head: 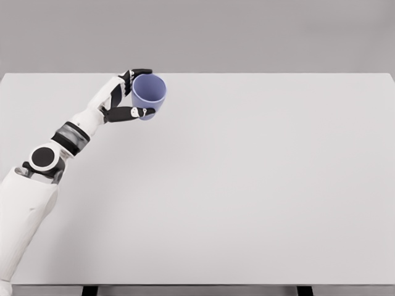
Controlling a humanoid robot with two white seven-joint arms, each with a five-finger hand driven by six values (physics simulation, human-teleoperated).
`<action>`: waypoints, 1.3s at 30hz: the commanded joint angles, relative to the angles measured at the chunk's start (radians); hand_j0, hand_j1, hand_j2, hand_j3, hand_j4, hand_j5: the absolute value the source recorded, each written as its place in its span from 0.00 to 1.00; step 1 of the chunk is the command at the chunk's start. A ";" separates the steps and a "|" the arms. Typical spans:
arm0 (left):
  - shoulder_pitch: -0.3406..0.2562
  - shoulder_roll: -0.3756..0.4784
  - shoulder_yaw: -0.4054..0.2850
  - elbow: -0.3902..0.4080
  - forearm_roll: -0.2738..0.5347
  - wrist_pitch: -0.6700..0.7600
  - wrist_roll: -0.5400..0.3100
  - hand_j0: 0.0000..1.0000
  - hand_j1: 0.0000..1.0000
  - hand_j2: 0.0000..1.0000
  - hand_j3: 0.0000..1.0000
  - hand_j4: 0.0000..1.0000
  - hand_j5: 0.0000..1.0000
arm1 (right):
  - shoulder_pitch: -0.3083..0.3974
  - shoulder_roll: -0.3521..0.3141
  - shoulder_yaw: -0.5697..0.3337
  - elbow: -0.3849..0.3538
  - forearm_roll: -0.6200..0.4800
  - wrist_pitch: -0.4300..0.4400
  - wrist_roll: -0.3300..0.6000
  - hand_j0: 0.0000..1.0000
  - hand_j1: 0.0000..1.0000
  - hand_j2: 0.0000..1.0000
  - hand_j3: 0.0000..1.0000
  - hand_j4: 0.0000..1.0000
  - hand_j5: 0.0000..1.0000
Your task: Flip the cup with left arm and place it on the table
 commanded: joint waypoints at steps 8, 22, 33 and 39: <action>0.017 -0.017 0.026 0.009 0.010 0.001 0.000 0.80 0.80 0.80 0.80 0.80 0.80 | 0.000 0.000 0.000 0.001 0.000 0.000 0.000 1.00 1.00 1.00 1.00 1.00 1.00; 0.031 -0.025 0.026 0.020 0.007 0.001 0.000 0.81 0.81 0.81 0.81 0.81 0.81 | 0.000 0.000 0.000 0.001 0.000 0.000 0.000 1.00 1.00 1.00 1.00 1.00 1.00; 0.037 -0.028 0.026 0.028 0.005 0.001 0.000 0.85 0.85 0.85 0.85 0.85 0.85 | 0.000 0.000 0.000 0.001 0.000 0.000 0.000 1.00 1.00 1.00 1.00 1.00 1.00; 0.037 -0.028 0.026 0.028 0.005 0.001 0.000 0.91 0.91 0.91 0.91 0.91 0.91 | 0.000 0.000 0.000 0.001 0.000 0.000 0.000 1.00 1.00 1.00 1.00 1.00 1.00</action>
